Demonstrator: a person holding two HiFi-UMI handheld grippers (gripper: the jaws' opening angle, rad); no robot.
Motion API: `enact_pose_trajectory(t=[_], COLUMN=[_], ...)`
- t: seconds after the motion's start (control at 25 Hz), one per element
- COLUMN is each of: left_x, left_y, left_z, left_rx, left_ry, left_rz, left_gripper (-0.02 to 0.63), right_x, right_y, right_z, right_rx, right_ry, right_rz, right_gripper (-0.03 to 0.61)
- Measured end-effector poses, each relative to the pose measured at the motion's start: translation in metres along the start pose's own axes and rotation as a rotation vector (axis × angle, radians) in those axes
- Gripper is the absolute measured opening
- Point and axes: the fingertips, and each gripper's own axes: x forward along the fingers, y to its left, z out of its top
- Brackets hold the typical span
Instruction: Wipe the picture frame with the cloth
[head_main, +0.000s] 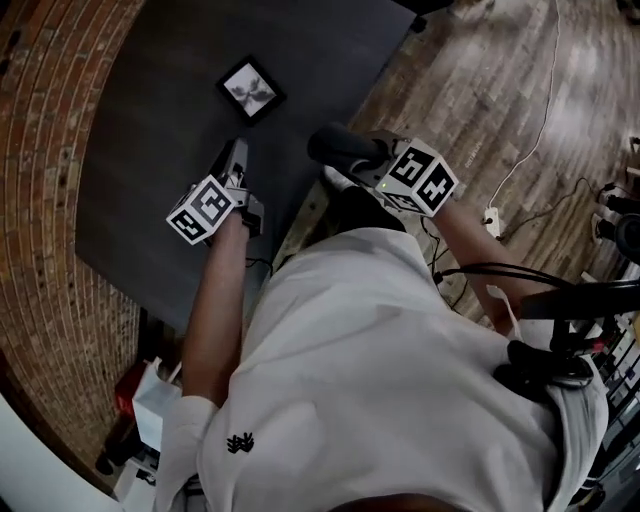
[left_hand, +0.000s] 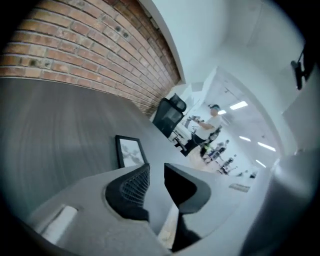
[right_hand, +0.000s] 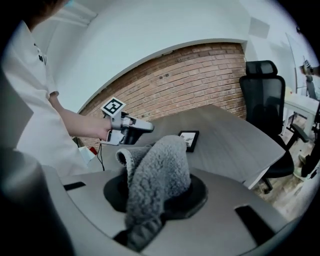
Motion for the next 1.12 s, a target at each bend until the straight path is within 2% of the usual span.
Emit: enact_pose_trajectory(t=[0.12,0.2,0.4,0.52,0.6,0.72,0.8,1.0,1.12], left_x=[-0.063,-0.114,-0.225,-0.279,-0.309,-0.338,-0.349,-0.362,-0.367], left_y=[-0.05,-0.069,-0.071,-0.061,-0.058,-0.062,-0.066,-0.059,-0.067], left_z=[-0.032,-0.061,-0.137,-0.182,-0.206,-0.237,-0.245,-0.249,-0.259], left_rx=[0.119,0.196,0.41,0.414,0.413,0.441,0.467,0.554,0.543], left_ry=[0.031,0.053,0.126,0.178,0.204,0.243,0.238,0.195,0.191], left_rz=[-0.212,-0.309,-0.413,-0.442,-0.47,-0.53,-0.541,-0.439,-0.417], left_gripper=[0.087,0.074,0.05,0.043,0.043,0.043,0.043,0.043,0.043], right_x=[-0.004,-0.007,-0.021,-0.032,-0.039,-0.05,-0.054,-0.05,-0.062], right_y=[0.051,0.097,0.217,0.283,0.315,0.345,0.359,0.386,0.398], right_z=[-0.011,-0.021,-0.069,-0.106,-0.119,-0.124,-0.124,-0.123,-0.133], right_rx=[-0.017,-0.012,0.047,0.085,0.069,0.032,0.025,-0.055,-0.083], right_ry=[-0.024,-0.041,-0.073,-0.026,0.005,0.03,0.036,0.069,0.072], right_rz=[-0.049,-0.078,-0.181,-0.197,-0.203,-0.222,-0.221,-0.175,-0.152], right_gripper=[0.089,0.089,0.089,0.089,0.089,0.089,0.089,0.089,0.089])
